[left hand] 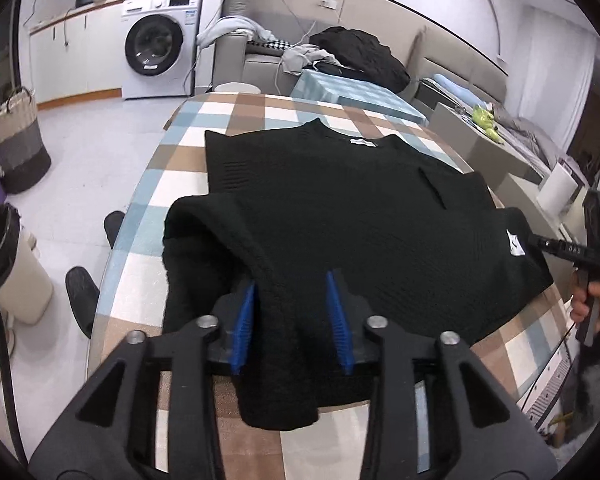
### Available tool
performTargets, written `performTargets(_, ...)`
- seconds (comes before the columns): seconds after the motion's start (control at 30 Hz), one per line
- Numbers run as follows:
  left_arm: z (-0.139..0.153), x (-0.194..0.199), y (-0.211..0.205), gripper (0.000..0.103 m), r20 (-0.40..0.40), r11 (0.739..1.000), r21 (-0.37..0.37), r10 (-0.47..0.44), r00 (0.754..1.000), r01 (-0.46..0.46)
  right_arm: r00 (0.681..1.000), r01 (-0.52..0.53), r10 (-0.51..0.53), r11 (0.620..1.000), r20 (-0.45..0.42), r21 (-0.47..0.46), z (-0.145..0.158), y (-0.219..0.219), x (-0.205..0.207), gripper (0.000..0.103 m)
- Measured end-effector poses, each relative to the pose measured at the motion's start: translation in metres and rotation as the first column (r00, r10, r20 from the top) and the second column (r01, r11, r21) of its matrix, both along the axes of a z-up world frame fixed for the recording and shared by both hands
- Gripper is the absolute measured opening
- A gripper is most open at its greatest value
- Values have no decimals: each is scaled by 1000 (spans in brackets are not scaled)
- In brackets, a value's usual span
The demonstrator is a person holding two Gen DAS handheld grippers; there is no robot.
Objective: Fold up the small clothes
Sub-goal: 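Grasp the hem with both tools and lift it toward the collar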
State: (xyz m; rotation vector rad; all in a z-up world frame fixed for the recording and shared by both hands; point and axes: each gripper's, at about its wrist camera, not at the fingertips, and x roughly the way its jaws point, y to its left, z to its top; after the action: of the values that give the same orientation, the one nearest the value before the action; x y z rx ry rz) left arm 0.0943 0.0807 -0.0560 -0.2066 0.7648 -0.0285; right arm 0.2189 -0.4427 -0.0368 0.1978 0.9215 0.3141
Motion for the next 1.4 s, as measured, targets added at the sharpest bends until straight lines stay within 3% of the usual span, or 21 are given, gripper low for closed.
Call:
performTargets(0.2, -10, 11, 23, 38, -32, 993, -45, 108, 994, -110, 1000, 2, -2, 1000, 2, 15, 1, -1, -1, 36)
performTargets(0.27, -15, 16, 37, 19, -40, 984, -70, 160, 986, -163, 1000, 11, -11, 1000, 7, 26, 0, -2, 1, 35)
performTargets(0.3, -17, 19, 42, 5, -40, 981, -84, 174, 984, -177, 1000, 13, -13, 999, 12, 33, -1, -2, 2, 32)
performTargets(0.37, -19, 23, 53, 2, -29, 972, -107, 207, 978, -209, 1000, 23, -23, 999, 16, 29, -2, -2, 6, 9)
performTargets(0.43, -15, 24, 62, 2, -3, 965, -126, 234, 972, -232, 999, 15, -16, 1000, 29, 22, 1, -2, 7, 3)
performTargets(0.53, -6, 24, 74, 2, 24, 954, -153, 265, 964, -258, 994, -3, 4, 1000, 107, -13, 21, -1, 4, 2)
performTargets(0.77, 21, 49, 85, 2, 106, 949, -156, 292, 951, -274, 964, 51, -54, 999, 261, 19, 71, 2, 20, 2)
performTargets(0.9, 16, 87, 95, 2, 85, 939, -153, 322, 943, -307, 956, 102, -107, 994, 272, 35, 72, 9, 48, 2)
performTargets(1.0, -4, 118, 100, 2, 24, 937, -139, 328, 944, -322, 968, 140, -138, 990, 211, 4, 51, 15, 72, 2)
performTargets(1.17, -32, 144, 102, 7, -94, 938, -119, 316, 944, -326, 982, 183, -180, 982, 53, -53, 4, 11, 97, 7)
performTargets(1.2, -34, 143, 101, 14, -97, 940, -118, 311, 946, -321, 984, 177, -176, 984, 28, -36, -1, 7, 95, 9)
performTargets(1.27, -34, 133, 98, 30, -98, 943, -119, 299, 949, -310, 986, 166, -166, 986, -3, 34, -3, -5, 83, 29)
performTargets(1.3, -35, 127, 98, 37, -97, 944, -129, 294, 951, -305, 987, 163, -162, 984, -10, 70, -4, -11, 76, 33)
performTargets(1.4, -39, 108, 96, 38, -104, 946, -158, 270, 957, -284, 990, 137, -132, 980, -43, 144, -8, -22, 53, 38)
